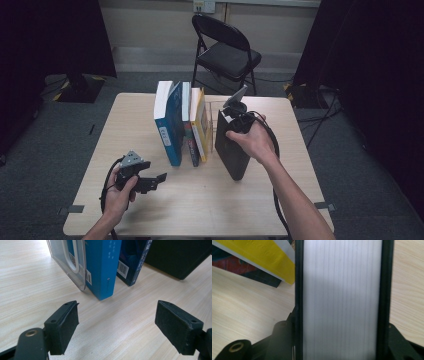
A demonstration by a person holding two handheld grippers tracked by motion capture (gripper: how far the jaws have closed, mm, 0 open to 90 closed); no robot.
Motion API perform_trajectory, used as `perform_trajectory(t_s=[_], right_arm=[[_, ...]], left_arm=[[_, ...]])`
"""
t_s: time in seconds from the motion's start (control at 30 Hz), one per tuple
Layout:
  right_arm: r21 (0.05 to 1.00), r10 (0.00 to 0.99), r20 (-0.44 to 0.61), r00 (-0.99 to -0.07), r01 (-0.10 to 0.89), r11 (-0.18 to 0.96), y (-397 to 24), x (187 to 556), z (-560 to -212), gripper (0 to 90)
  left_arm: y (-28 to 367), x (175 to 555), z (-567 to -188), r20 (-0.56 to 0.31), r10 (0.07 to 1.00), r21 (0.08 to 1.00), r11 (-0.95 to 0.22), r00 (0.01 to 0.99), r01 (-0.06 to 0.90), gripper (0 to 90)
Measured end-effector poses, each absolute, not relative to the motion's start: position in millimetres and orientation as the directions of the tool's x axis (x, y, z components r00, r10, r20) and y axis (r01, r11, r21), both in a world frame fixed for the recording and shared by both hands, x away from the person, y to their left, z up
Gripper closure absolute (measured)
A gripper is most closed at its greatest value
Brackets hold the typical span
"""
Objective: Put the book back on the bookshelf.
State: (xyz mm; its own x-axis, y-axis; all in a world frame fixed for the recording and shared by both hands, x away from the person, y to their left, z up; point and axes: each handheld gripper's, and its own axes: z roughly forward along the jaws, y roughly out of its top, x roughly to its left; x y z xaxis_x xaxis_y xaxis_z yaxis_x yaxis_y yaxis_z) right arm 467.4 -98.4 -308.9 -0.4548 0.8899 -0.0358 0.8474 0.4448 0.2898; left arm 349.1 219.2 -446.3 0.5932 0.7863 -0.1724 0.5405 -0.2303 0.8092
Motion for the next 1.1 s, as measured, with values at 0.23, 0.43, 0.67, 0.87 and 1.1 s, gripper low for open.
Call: perform_trajectory(t_s=[0.23,0.43,0.67,0.87,1.1], right_arm=[[0.291,0.901,-0.042,-0.432,0.857,0.425,-95,475,-309,53.4],[0.292,0.906,-0.042,-0.42,0.862,0.413,-91,482,-309,53.4],[0.306,0.916,-0.039,-0.398,0.868,0.39,-87,491,-308,53.4],[0.306,0.924,-0.025,-0.381,0.877,0.37,-84,499,-309,53.5],[0.299,0.926,-0.038,-0.376,0.88,0.369,-78,508,-310,53.5]], left_arm=[[222,350,-447,-0.182,0.8,0.808,-0.21,0.572,0.551,18.7],[223,350,-446,-0.182,0.8,0.809,-0.208,0.571,0.55,18.8],[224,351,-447,-0.191,0.807,0.808,-0.194,0.559,0.556,18.7],[226,351,-448,-0.202,0.812,0.807,-0.179,0.547,0.563,19.5],[225,352,-448,-0.198,0.808,0.802,-0.192,0.555,0.566,19.5]])
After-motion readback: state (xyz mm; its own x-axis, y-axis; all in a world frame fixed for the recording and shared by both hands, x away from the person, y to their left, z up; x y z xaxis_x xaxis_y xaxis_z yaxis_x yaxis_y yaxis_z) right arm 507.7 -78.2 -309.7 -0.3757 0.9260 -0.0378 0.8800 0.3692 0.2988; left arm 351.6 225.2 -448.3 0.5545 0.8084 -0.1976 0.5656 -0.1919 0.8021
